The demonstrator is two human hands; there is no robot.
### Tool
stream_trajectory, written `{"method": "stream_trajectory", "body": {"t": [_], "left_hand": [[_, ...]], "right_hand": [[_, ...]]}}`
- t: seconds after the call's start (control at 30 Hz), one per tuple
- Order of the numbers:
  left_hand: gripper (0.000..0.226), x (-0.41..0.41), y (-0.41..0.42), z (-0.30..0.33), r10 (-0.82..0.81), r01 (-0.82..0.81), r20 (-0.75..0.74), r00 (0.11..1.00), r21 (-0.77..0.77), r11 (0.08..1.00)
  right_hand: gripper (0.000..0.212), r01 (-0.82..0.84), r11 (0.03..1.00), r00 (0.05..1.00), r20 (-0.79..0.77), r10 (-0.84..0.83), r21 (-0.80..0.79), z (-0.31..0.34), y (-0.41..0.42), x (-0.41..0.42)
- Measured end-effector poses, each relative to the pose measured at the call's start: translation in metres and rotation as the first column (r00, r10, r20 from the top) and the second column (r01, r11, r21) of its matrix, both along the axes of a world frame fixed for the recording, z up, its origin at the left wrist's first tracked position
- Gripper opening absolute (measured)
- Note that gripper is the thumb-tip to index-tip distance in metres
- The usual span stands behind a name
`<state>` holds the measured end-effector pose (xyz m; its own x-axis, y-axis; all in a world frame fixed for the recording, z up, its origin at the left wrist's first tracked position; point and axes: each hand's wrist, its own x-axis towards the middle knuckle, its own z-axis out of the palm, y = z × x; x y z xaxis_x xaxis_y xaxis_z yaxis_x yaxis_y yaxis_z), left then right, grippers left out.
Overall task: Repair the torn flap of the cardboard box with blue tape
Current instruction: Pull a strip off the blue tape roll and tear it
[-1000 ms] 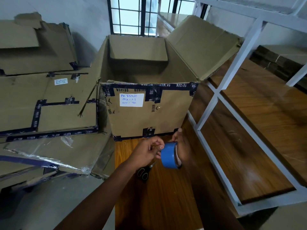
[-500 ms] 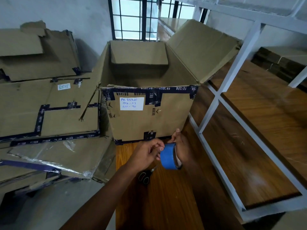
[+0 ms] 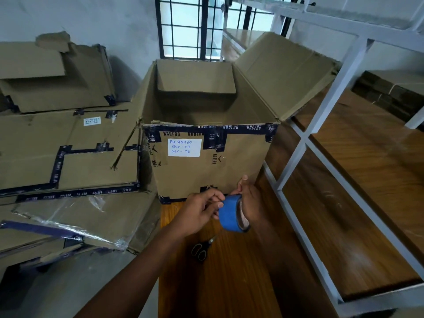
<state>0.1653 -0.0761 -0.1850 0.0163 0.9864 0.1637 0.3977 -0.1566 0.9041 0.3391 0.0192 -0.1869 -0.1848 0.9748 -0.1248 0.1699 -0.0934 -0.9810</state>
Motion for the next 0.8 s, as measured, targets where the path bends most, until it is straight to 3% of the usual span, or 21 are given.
{"method": "stream_trajectory", "body": {"t": [0.3, 0.6, 0.8], "left_hand": [[0.01, 0.004, 0.0, 0.008, 0.067, -0.051, -0.094, 0.993, 0.165, 0.985], [0.005, -0.003, 0.005, 0.014, 0.034, 0.024, -0.198, 0.98, 0.28, 0.96], [0.018, -0.009, 0.009, 0.025, 0.023, 0.005, -0.108, 0.994, 0.253, 0.967]], "right_hand": [[0.072, -0.038, 0.994, 0.999, 0.017, 0.037, 0.099, 0.007, 0.008, -0.005], [0.066, -0.009, 0.985, 0.999, 0.044, 0.001, 0.17, 0.016, 0.007, -0.01], [0.057, -0.056, 0.988, 0.997, -0.046, 0.063, 0.144, 0.028, 0.013, -0.016]]}}
